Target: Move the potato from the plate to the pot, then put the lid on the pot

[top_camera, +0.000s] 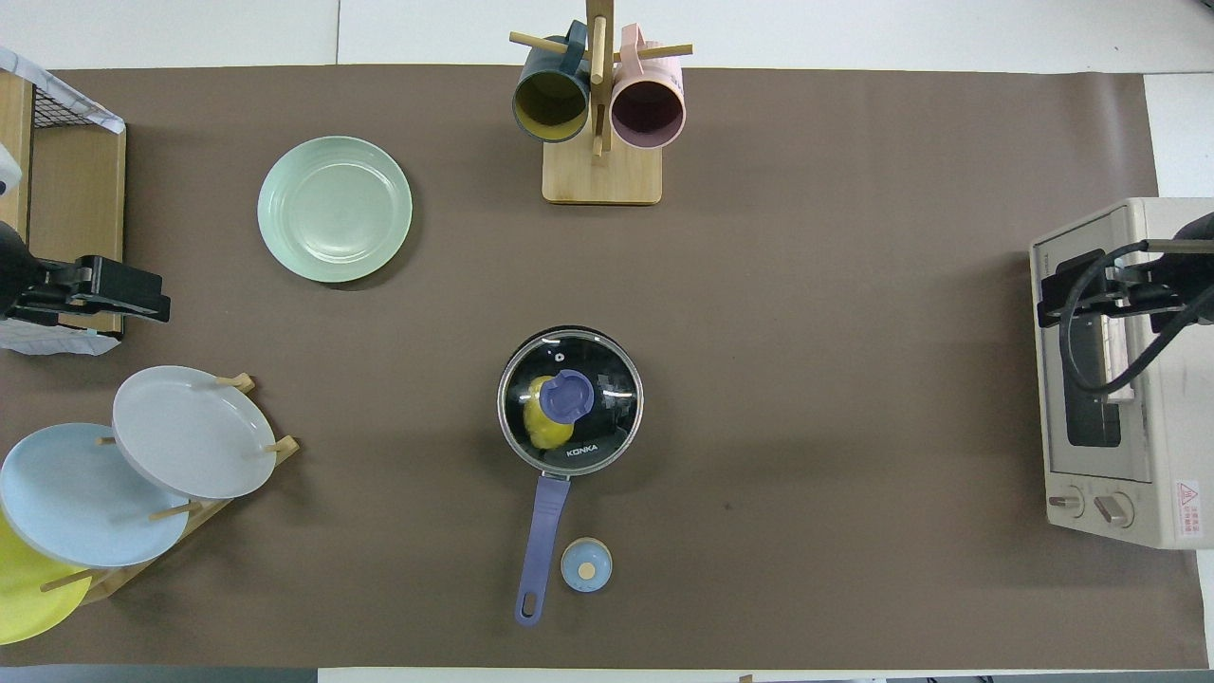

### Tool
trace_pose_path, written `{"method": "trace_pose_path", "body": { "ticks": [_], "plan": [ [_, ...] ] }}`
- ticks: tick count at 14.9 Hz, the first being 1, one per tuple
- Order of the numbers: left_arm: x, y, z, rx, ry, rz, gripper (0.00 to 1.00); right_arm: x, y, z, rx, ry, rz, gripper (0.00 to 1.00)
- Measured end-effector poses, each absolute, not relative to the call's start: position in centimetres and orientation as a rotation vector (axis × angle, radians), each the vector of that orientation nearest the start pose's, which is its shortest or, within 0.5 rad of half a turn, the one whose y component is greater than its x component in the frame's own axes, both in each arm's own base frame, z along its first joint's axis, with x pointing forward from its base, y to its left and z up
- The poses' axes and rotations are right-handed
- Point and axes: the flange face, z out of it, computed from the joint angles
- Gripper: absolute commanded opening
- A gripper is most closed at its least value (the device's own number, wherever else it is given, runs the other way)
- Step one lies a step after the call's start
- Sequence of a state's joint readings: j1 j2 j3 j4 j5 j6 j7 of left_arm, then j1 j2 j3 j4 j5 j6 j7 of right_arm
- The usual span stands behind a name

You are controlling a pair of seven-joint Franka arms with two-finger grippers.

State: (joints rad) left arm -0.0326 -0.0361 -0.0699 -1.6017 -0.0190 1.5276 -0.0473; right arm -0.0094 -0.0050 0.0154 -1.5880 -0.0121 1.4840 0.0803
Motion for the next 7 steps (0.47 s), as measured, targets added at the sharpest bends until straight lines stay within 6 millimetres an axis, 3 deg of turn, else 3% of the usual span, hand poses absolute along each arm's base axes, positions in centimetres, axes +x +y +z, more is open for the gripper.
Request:
{"method": "trace_pose_path", "body": {
  "ticks": [7],
  "plan": [
    [53.54, -5.79, 62.6, -3.153, 0.088, 0.062, 1.0, 54.44, 0.06, 61.2, -3.152, 0.121, 0.143, 1.0]
  ]
}}
